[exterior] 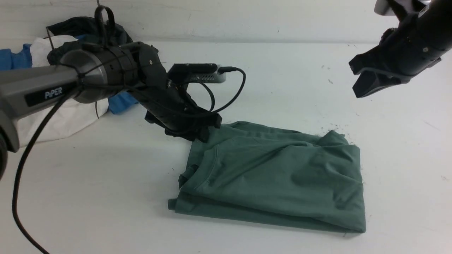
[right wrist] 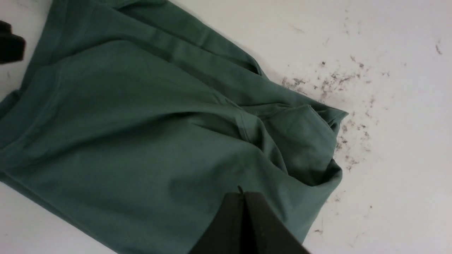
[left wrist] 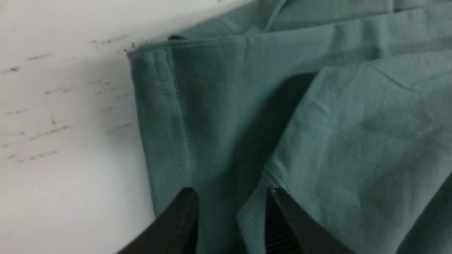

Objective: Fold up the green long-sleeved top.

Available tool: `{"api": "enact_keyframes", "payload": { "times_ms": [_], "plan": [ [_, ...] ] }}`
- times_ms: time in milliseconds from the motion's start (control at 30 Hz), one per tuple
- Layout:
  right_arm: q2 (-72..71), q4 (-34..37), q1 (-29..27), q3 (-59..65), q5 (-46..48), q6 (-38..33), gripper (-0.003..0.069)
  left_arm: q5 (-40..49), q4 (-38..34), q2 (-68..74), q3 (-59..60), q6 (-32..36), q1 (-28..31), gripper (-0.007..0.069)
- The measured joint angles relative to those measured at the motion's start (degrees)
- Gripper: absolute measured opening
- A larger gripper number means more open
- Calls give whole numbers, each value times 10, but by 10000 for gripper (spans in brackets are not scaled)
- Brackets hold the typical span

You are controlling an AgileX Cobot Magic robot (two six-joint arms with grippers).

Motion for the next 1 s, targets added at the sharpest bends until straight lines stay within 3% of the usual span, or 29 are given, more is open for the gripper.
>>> {"api": "enact_keyframes", "payload": {
  "times_ms": [133, 367, 500, 567, 633, 1000],
  "plan": [
    [0, 0, 0, 0, 1, 0, -14, -7, -31, 18, 0, 17, -5, 391],
    [0, 1, 0, 0, 2, 0, -14, -8, -68, 37, 0, 40, -5, 394],
    [0, 1, 0, 0, 2, 0, -14, -6, -86, 41, 0, 40, -5, 274],
    [0, 1, 0, 0, 2, 0, -14, 7, -89, 39, 0, 41, -5, 127],
    [0, 1, 0, 0, 2, -1, -14, 30, -89, 34, 0, 42, -5, 37],
    [0, 1, 0, 0, 2, -2, -14, 165, -71, -59, 0, 9, -5, 17]
  ]
}}
